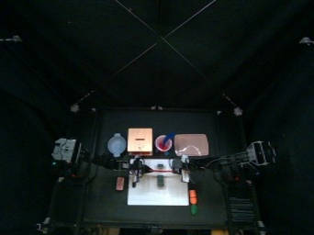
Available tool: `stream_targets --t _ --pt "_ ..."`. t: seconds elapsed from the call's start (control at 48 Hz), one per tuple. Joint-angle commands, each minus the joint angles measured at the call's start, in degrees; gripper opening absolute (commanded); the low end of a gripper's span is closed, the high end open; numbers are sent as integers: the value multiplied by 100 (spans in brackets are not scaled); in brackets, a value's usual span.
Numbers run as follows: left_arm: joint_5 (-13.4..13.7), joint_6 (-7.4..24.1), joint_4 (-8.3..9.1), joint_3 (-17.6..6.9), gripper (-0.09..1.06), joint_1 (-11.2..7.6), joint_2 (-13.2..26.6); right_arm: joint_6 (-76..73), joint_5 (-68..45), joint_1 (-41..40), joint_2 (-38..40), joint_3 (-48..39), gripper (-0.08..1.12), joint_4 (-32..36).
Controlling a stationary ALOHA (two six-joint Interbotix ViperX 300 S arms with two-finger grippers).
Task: Cut the sushi into 4 pieces with the knife
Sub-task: Cut the sushi into 4 pieces
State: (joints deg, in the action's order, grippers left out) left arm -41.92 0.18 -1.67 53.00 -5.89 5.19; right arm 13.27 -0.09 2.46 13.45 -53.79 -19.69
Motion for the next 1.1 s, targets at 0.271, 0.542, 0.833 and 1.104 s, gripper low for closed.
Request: stream_targets --t 0.271,0.542,0.833,1.104 --pt "79 -26 0 -246 29 -185 413 -18 -167 176 -62 62 7 -229" --pt "79 -35 -79 -290 29 -246 606 -18 -167 185 -334 88 7 -299" --pt "167 -44 -176 -308 29 -308 712 -18 -211 290 -501 114 7 -378" --pt "308 -35 -246 -352 29 -352 861 -18 -237 325 -633 132 7 -387"
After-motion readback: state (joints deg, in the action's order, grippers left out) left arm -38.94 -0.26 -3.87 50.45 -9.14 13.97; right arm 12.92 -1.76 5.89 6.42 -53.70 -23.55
